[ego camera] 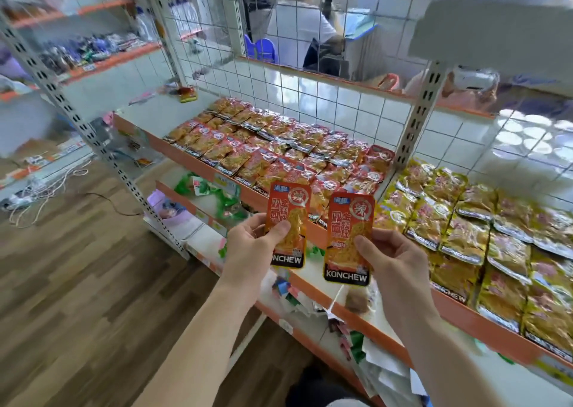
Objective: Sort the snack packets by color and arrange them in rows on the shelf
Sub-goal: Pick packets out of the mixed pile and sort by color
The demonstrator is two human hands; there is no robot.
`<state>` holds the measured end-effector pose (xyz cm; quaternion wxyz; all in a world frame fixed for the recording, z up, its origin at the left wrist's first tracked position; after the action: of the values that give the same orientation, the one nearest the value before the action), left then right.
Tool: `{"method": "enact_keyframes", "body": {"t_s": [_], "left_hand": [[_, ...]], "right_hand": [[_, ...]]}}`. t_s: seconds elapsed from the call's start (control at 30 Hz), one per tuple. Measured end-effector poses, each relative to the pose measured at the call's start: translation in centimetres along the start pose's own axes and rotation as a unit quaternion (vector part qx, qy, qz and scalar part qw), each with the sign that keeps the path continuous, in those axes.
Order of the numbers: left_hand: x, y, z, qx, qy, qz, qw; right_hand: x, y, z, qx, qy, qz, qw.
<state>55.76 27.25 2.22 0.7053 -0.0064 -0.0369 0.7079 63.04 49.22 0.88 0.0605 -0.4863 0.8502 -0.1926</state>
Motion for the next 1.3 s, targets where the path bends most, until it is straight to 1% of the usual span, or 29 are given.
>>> {"method": "enact_keyframes", "body": {"t_s": [0.13, 0.33, 0.5, 0.77, 0.83, 0.93, 1.0, 1.17, 1.3], "left_hand": [[0.9, 3.8, 0.8, -0.004, 0.006, 0.002, 1.0], [0.6, 7.5, 1.7, 0.001, 0.022, 0.008, 1.0], [-0.7, 9.0, 1.3, 0.01, 0.038, 0.029, 0.999], [-1.1, 12.1, 1.6, 0.016, 0.048, 0.022, 0.998], [-0.9, 13.1, 1.7, 0.028, 0.059, 0.011, 0.998], [-0.3, 15.0, 2.3, 0.072, 0.107, -0.015, 0.992], [0.1, 16.6, 2.5, 0.079, 0.112, -0.025, 0.99], [0.9, 21.8, 1.4, 0.037, 0.07, -0.069, 0.994], [0.5, 27.0, 0.5, 0.018, 0.044, -0.108, 0.993]], "right_hand": [[1.6, 2.9, -1.5, 0.002, 0.0, 0.01, 1.0], [4.2, 6.7, -3.5, 0.009, -0.02, -0.012, 1.0], [6.4, 8.0, -4.4, 0.005, -0.01, -0.038, 0.999], [8.3, 9.7, -5.5, 0.0, -0.001, -0.046, 0.999], [8.5, 10.2, -5.5, 0.001, -0.008, -0.05, 0.999], [9.2, 11.0, -5.8, -0.005, -0.05, -0.061, 0.997], [9.3, 11.7, -5.9, -0.003, -0.057, -0.044, 0.997], [10.6, 13.8, -5.9, -0.008, -0.074, 0.0, 0.997], [13.4, 16.2, -5.8, -0.012, -0.062, 0.058, 0.996]]}}
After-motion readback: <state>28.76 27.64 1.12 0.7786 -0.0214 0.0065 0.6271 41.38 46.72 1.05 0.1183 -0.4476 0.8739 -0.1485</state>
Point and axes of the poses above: each hand's wrist, its own y-axis towards the middle knuckle, its own x-axis out of the palm, z = x × y, the point moved 7 cm from there along y, towards the middle knuckle, and after that the axes turned 11 degrees about x, right-handed, at the moved point
